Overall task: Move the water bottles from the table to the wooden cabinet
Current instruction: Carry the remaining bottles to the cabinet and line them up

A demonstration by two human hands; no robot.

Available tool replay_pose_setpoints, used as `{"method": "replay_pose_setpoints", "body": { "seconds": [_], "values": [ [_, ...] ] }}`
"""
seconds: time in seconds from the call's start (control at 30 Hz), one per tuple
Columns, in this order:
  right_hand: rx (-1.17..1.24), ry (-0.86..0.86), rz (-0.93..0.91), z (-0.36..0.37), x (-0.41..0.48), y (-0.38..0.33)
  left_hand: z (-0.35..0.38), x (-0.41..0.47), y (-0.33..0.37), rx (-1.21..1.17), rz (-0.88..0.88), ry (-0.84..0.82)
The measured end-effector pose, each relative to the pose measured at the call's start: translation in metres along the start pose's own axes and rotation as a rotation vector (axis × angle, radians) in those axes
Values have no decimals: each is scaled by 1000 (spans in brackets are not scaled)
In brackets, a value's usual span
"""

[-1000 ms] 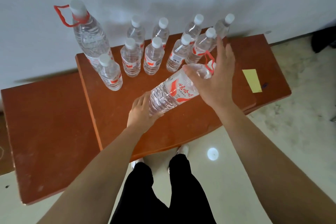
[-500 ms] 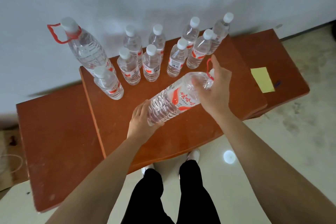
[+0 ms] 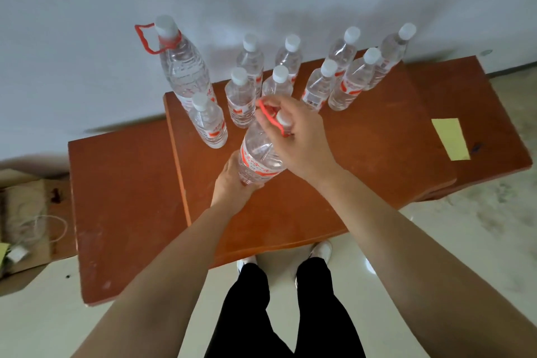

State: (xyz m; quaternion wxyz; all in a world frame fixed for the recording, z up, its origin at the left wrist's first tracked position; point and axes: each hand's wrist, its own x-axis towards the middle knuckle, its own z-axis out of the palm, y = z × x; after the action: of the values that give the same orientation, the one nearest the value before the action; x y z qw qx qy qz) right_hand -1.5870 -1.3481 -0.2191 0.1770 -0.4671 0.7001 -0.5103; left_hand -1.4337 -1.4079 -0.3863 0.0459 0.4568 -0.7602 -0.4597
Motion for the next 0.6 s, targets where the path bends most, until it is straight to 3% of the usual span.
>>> {"method": "replay_pose_setpoints", "body": {
  "seconds": [0.17,0.37,0.53,0.6],
  "values": [
    [-8,-115,-23,27,7,-11,-17,13,3,31,-53,-63],
    [-118,-206,26,31,21,-14,-54,-27,22,307,1,-104],
    [-420,-534,4,-4,22,-53,-138,-63,62,642,70,131],
    [-534,-516,-96,-24,26,-68,-174,-73,87,683,41,292]
  ]
}}
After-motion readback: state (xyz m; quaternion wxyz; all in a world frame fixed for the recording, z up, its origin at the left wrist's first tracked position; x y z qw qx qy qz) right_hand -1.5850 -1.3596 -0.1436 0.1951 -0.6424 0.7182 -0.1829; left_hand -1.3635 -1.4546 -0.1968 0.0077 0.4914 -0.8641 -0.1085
